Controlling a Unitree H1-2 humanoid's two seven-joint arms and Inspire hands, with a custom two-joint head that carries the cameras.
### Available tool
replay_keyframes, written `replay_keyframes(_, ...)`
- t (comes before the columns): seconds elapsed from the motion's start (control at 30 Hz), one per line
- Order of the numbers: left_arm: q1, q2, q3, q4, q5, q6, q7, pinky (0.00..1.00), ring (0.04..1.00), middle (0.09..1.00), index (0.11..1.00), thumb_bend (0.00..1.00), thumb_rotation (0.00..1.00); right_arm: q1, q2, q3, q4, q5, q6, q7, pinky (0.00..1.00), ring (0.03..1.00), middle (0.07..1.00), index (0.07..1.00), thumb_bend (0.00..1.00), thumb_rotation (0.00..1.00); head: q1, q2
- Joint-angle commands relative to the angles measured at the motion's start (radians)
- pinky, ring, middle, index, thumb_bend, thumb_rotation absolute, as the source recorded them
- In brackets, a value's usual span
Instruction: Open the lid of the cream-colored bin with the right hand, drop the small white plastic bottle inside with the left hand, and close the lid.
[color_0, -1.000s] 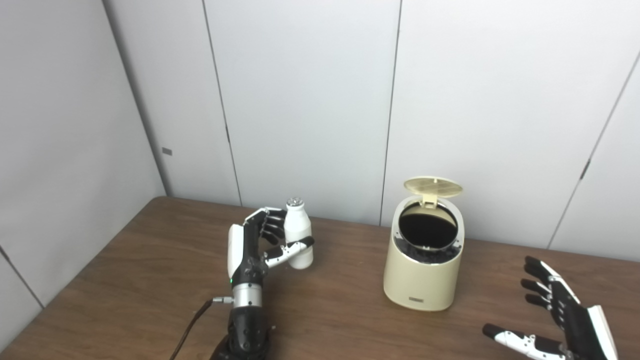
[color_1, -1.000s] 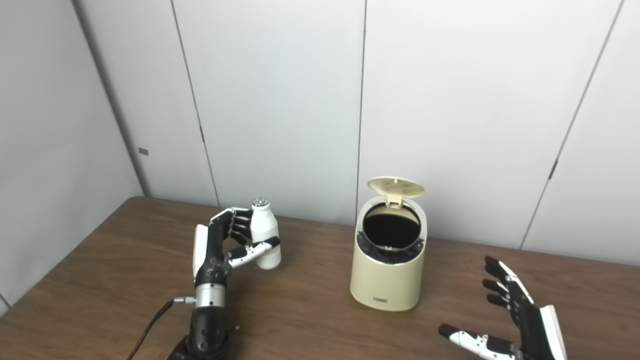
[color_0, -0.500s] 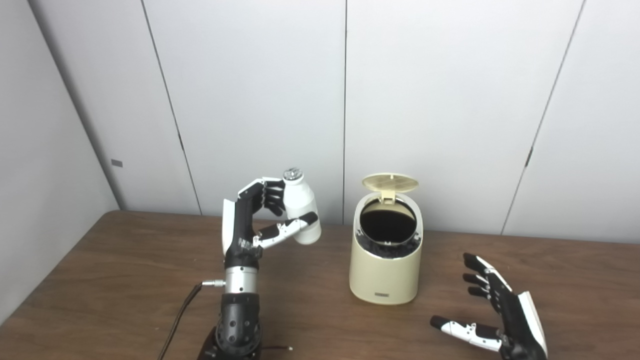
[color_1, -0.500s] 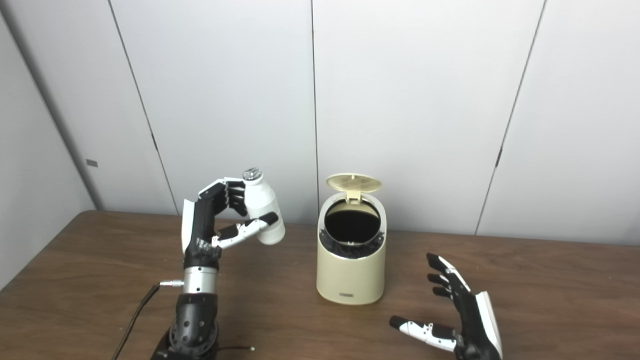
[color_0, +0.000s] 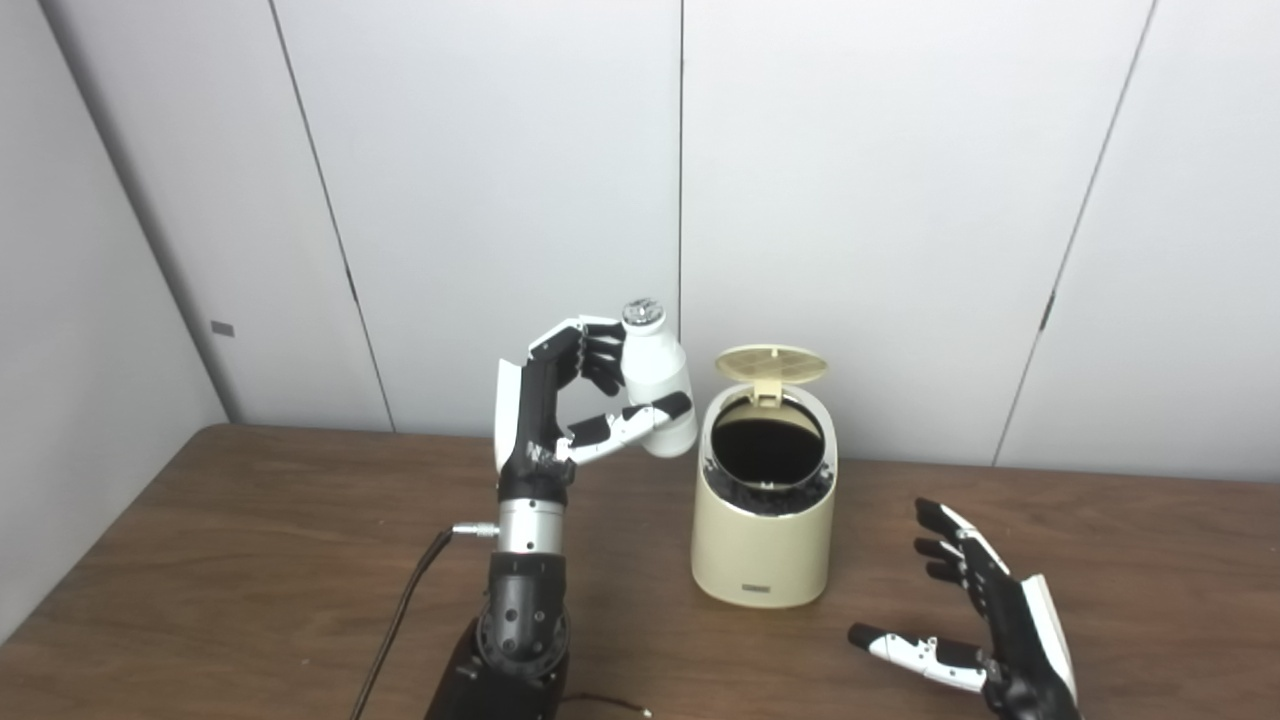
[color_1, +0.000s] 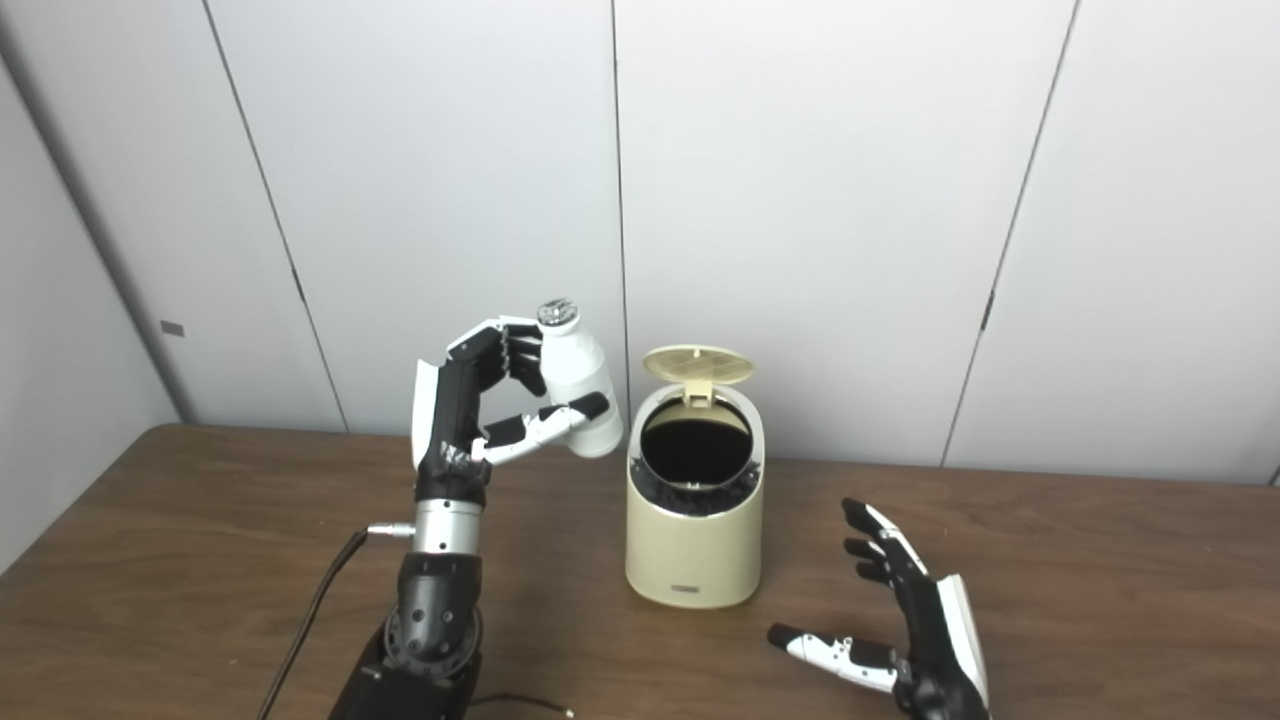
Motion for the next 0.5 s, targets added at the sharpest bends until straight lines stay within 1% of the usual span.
replay_keyframes(0.0, -0.059, -0.004, -0.012, -0.004, 0.005, -0.040, 0.021, 0.37, 0.422, 0.479, 0.516, 0.50, 0.00, -0.036, 0.008, 0.003, -0.021, -0.011, -0.047, -0.018, 0.76, 0.793, 0.855, 0.839, 0.81, 0.16, -0.003, 0.001)
replay_keyframes(0.17, -0.065, -0.005, -0.043, 0.012, 0.015, -0.041, 0.054, 0.37, 0.422, 0.482, 0.515, 0.50, 0.00, -0.036, 0.011, 0.005, -0.021, -0.014, -0.048, -0.024, 0.76, 0.794, 0.855, 0.839, 0.81, 0.16, -0.008, 0.003)
replay_keyframes(0.37, -0.073, -0.006, -0.087, 0.031, -0.009, -0.041, 0.078, 0.38, 0.424, 0.483, 0.511, 0.50, 0.00, -0.038, 0.013, 0.004, -0.018, -0.016, -0.050, -0.030, 0.75, 0.795, 0.855, 0.838, 0.81, 0.16, -0.011, 0.005)
replay_keyframes(0.47, -0.077, -0.009, -0.106, 0.048, -0.014, -0.041, 0.093, 0.37, 0.424, 0.481, 0.516, 0.50, 0.00, -0.039, 0.015, 0.004, -0.017, -0.019, -0.053, -0.034, 0.74, 0.791, 0.853, 0.834, 0.82, 0.19, -0.014, 0.004)
